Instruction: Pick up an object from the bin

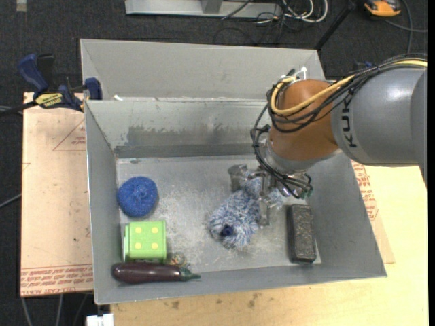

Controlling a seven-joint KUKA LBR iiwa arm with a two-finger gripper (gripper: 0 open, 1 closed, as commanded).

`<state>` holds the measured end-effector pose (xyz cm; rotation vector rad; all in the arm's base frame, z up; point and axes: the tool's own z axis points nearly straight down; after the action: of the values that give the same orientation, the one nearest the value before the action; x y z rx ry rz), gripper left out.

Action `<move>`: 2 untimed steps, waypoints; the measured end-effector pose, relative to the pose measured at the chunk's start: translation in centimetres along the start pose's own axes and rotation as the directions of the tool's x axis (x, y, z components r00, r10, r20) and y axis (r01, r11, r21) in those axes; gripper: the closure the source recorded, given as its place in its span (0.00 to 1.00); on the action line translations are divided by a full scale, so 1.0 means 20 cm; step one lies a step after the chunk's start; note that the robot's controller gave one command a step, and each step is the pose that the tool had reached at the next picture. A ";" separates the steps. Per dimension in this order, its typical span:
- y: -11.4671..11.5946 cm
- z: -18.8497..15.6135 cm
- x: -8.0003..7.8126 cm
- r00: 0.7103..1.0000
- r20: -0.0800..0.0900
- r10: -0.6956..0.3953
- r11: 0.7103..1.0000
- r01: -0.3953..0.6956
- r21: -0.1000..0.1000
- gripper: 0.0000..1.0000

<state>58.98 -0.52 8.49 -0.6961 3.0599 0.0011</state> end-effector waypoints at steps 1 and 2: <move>0.02 -0.03 -0.04 0.999 -0.006 0.038 0.999 -0.038 -0.003 0.00; 0.03 -0.03 -0.04 1.000 0.000 -0.022 1.000 0.022 0.000 0.00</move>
Offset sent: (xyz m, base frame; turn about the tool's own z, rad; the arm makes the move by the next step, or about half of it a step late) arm 0.0019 0.0098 -0.0149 -0.1025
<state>59.48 0.36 9.02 -0.7302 3.0519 0.0005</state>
